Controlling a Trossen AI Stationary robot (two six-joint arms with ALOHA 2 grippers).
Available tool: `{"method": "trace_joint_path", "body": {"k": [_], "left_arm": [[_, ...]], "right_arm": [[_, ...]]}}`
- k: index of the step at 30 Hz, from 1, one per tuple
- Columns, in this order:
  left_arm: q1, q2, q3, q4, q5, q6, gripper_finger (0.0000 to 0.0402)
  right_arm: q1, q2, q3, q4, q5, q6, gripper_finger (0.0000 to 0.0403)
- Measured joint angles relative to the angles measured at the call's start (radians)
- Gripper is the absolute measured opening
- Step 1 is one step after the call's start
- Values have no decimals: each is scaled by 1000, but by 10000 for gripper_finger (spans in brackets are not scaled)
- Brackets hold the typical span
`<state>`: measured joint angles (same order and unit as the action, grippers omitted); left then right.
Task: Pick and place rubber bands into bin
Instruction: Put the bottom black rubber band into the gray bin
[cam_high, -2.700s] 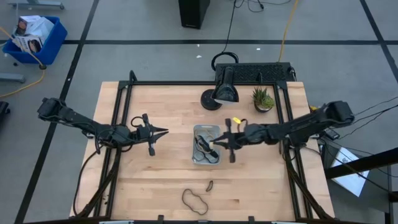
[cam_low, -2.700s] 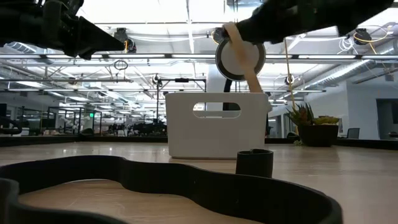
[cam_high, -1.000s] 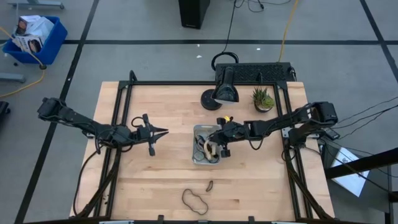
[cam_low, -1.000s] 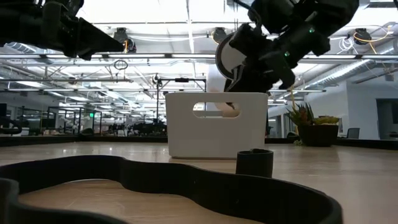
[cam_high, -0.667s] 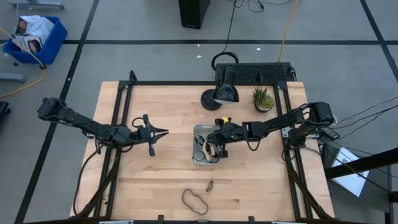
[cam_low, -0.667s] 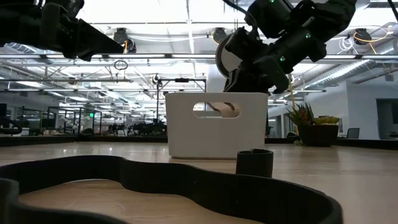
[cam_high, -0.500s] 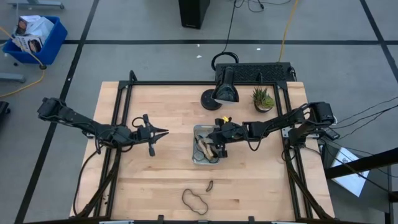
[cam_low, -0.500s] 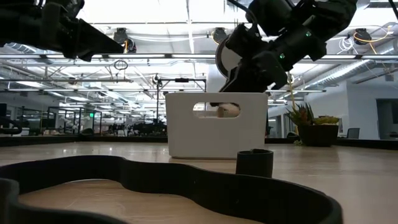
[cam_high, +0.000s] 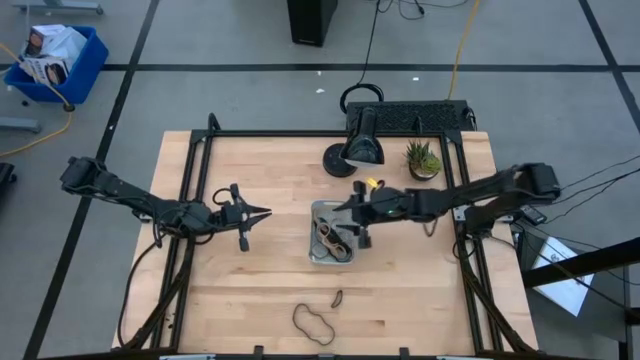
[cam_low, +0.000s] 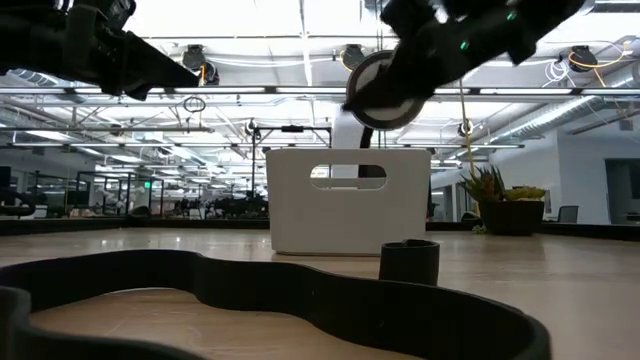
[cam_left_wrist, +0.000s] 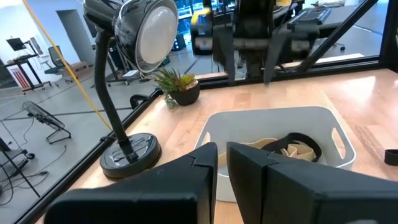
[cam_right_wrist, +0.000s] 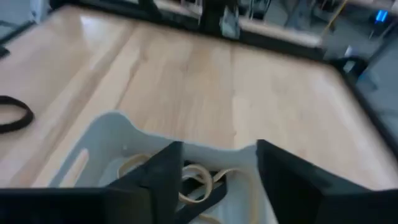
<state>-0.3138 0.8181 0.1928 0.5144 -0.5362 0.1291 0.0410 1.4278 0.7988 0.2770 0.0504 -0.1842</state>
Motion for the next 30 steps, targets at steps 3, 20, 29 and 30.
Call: {"method": "trace_joint_path", "body": {"k": [3, 20, 29, 30], "left_arm": [[0, 0, 0, -9, -1, 0, 44], [0, 0, 0, -76, -14, 26, 44], [0, 0, 0, -97, 29, -34, 44], [0, 0, 0, -105, 31, -34, 44]], "right_arm": [[-1, -108, -51, 5, -7, -50, 135], [-29, -661, -585, 387, -168, 89, 3], [-28, -718, -609, 366, -186, 76, 1], [-28, -717, -609, 365, -186, 67, 1]]}}
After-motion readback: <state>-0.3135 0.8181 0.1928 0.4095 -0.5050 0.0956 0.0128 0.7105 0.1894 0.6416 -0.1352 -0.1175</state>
